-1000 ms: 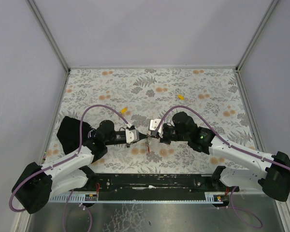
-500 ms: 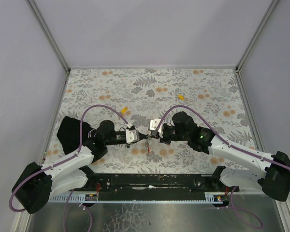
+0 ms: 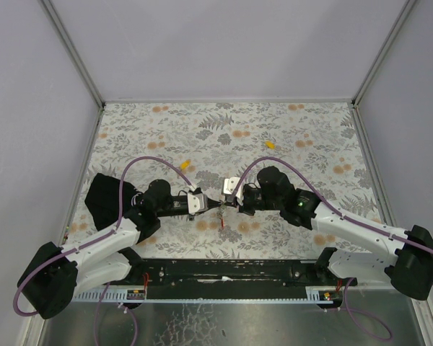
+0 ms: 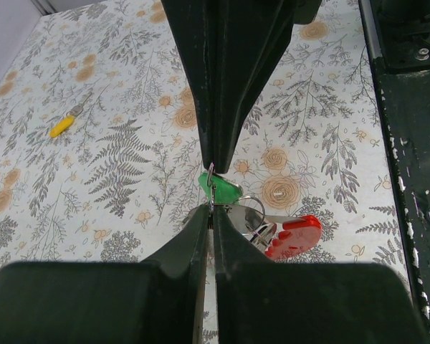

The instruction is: Put the keys on the keyring

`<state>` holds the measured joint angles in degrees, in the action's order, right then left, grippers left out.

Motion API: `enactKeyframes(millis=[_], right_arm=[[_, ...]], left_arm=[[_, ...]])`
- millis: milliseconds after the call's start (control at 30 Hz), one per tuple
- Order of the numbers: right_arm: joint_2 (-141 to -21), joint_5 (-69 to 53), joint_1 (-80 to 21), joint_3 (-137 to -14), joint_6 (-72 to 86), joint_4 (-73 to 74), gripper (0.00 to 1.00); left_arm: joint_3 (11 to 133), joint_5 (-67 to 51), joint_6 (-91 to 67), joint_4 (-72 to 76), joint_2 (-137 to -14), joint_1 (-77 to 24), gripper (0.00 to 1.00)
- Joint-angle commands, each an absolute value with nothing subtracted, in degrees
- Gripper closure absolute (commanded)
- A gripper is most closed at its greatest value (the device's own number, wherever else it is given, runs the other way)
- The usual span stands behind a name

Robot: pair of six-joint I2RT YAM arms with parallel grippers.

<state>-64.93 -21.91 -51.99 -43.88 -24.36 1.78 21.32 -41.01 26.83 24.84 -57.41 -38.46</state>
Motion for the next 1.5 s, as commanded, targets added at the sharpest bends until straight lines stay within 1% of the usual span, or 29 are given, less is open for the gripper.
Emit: enactKeyframes(millis=[0,1467], right_arm=[[-62.6,-21.82,-51.65,-45.18,-23.52,0.06,1.0],[-64.98,-24.46,-51.68,-45.54,-23.99,-0.18,1.0]], left_arm=[[20.83,-40.89,26.96,30.46,-56.15,-38.06,1.0],[20.93,-42.77,26.86,30.78,-56.42,-38.06,1.0]])
